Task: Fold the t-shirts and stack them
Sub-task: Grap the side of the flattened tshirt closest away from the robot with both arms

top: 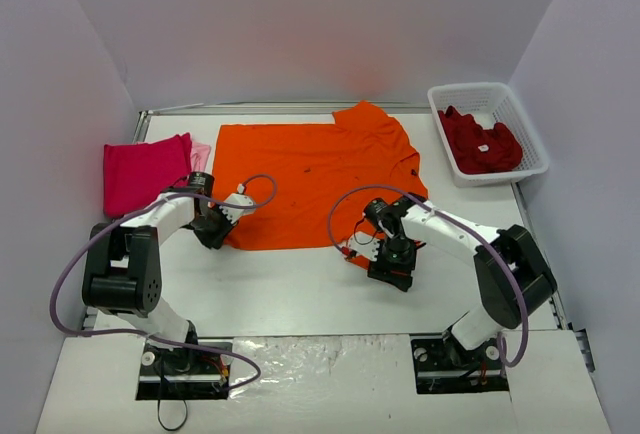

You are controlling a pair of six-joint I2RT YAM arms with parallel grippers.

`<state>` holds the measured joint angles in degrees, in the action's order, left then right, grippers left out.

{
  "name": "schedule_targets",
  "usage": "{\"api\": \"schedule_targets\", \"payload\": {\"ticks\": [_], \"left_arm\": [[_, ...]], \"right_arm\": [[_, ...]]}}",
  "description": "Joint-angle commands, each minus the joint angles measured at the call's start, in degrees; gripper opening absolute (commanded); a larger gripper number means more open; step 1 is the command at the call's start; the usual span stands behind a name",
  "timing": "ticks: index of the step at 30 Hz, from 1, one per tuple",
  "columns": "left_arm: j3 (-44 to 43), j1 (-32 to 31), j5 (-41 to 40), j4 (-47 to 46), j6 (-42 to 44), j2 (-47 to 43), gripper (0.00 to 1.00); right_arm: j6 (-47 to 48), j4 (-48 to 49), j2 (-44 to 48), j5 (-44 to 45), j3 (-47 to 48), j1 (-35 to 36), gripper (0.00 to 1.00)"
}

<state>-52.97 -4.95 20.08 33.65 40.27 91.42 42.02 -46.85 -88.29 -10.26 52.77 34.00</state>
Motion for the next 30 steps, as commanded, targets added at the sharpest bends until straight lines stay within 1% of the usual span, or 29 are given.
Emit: {"api": "schedule_targets", "payload": {"ticks": [1,7,14,25,28,29,30], "left_arm": [[-0.73,-0.06,1.55,0.01,-0.19,1.31,0.02],[-0.38,0.03,1.72,-0.08,-0.11,0.52,0.02],[-0.20,0.03,0.93,0.36,0.33,-0.18,0.03],[-0.20,0.03,0.76,0.63,0.42,-0.27,0.02],[-0.20,0.03,0.58,0.72,0.42,-0.45,0.02],[-0.12,0.12,0.67,0.72,0.42,-0.45,0.02],[-0.12,0.12,0.58,0.63,0.33,-0.54,0.02]], "right_arm": [[-1.50,-3.16,-2.23,1.65,1.28,1.59,0.51],[-1.50,-0.17,-6.71,2.62,0.31,2.04,0.49],[-1.94,1.23,-7.86,3.23,1.63,2.04,0.49],[-2.29,3.08,-11.02,4.37,1.10,2.12,0.49],[-2.64,3.43,-11.46,5.16,1.19,2.04,0.45],[-2.73,3.61,-11.90,5.34,1.28,2.04,0.39],[-2.91,3.70,-11.99,5.43,1.37,2.04,0.35]]}}
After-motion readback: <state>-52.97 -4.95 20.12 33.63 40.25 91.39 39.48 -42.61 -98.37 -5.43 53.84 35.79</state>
